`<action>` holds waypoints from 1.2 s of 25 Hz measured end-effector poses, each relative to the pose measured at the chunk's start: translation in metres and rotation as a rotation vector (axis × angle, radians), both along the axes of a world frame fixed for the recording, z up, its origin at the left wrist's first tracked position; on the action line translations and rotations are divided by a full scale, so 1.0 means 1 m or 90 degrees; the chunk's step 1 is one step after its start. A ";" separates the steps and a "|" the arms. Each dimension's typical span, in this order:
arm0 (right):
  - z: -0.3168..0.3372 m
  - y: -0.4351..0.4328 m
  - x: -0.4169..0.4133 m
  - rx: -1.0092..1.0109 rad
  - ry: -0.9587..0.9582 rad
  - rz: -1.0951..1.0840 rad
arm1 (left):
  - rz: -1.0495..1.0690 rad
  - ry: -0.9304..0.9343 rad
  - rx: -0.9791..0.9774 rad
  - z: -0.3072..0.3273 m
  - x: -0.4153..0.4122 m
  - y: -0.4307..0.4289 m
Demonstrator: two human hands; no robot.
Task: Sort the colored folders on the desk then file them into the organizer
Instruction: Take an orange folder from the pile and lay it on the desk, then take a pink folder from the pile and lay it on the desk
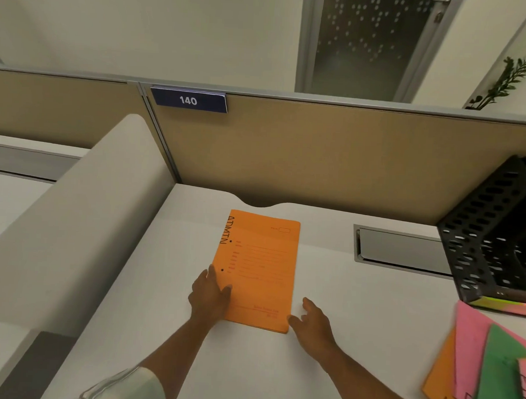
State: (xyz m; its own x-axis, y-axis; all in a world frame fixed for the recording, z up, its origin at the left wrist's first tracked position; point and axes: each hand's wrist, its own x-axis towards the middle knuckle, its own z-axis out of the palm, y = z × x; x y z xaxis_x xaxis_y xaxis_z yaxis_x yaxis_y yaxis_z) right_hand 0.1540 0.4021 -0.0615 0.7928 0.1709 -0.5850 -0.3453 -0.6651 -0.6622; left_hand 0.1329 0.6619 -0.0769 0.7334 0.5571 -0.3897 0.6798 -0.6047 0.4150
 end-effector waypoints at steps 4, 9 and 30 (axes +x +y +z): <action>0.007 -0.027 -0.021 -0.034 -0.050 0.041 | -0.121 0.031 0.056 0.008 -0.026 -0.043; 0.017 -0.072 -0.041 -0.104 -0.170 0.108 | -0.209 0.004 0.059 0.017 -0.045 -0.110; 0.023 -0.416 -0.166 -0.303 -0.232 -0.083 | -0.431 -0.164 -0.175 0.055 -0.118 -0.461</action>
State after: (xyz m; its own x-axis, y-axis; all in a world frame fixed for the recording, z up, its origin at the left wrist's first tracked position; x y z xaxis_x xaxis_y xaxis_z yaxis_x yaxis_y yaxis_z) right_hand -0.0124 -0.0138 -0.0389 0.9532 -0.1538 -0.2603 -0.2502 -0.8846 -0.3935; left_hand 0.0147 0.2005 -0.0223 0.9660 -0.1367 -0.2195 0.0602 -0.7065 0.7051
